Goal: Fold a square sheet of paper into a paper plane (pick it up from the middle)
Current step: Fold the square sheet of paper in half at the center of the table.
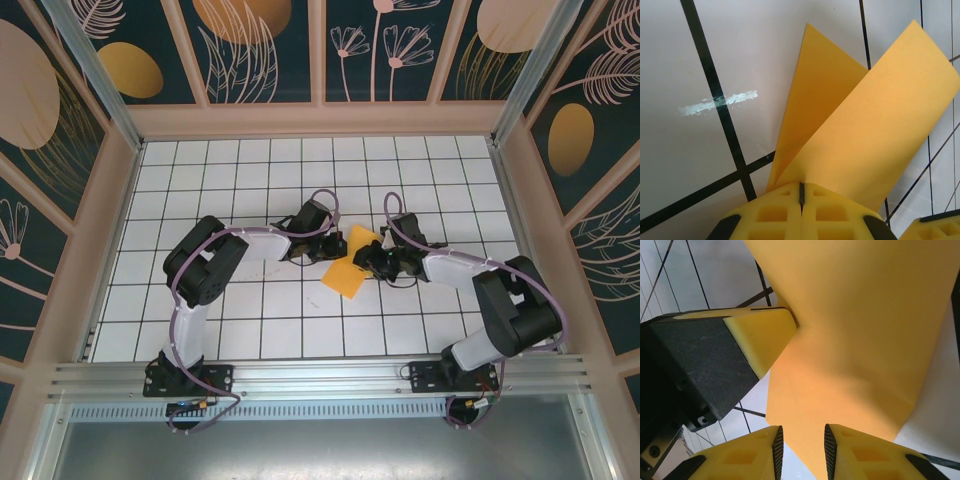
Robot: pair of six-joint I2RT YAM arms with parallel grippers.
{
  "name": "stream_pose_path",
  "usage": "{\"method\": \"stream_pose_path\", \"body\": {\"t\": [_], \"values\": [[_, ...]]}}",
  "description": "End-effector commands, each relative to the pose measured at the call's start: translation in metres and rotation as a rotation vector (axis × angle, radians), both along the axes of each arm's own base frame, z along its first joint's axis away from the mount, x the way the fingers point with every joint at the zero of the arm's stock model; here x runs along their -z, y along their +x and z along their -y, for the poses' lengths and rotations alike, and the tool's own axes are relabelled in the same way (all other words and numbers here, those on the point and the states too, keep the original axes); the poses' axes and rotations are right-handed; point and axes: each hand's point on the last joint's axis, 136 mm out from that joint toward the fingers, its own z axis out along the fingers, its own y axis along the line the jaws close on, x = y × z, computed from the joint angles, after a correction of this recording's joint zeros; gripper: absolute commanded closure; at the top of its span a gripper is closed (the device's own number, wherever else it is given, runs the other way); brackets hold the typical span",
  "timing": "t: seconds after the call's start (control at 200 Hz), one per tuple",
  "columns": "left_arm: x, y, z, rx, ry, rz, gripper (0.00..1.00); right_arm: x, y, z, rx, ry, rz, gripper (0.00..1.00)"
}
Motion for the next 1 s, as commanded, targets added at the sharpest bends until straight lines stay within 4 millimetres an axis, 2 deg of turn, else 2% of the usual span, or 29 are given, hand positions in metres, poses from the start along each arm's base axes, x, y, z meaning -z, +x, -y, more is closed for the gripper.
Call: {"method": "stream_pose_path", "body": {"t": [0.0,0.29,0.385,0.56,0.63,0.746,0.996], "values": [[0.054,-0.029,-0.027,0.005,0.151,-0.124,1.00,0.002,0.009,-0.002,-0.016,0.018,0.028,0.68],[0.057,-0.032,-0.029,0.013,0.159,-0.131,1.00,0.047,-0.016,0.025,0.007,-0.078,-0.074,0.68],[0.058,-0.032,-0.030,0.011,0.164,-0.129,1.00,0.037,-0.015,0.022,-0.002,-0.041,-0.065,0.68],[0.058,-0.032,-0.030,0.008,0.164,-0.129,1.00,-0.016,0.013,0.013,-0.002,0.028,0.063,0.68],[0.057,-0.031,-0.029,0.008,0.162,-0.127,1.00,-0.027,0.024,0.015,0.004,0.033,0.097,0.68],[0.057,-0.031,-0.029,0.008,0.162,-0.130,1.00,-0.022,0.031,0.019,0.013,0.038,0.094,0.68],[0.058,-0.032,-0.029,0.012,0.164,-0.133,1.00,0.014,0.029,0.026,0.019,0.005,0.027,0.68]]}}
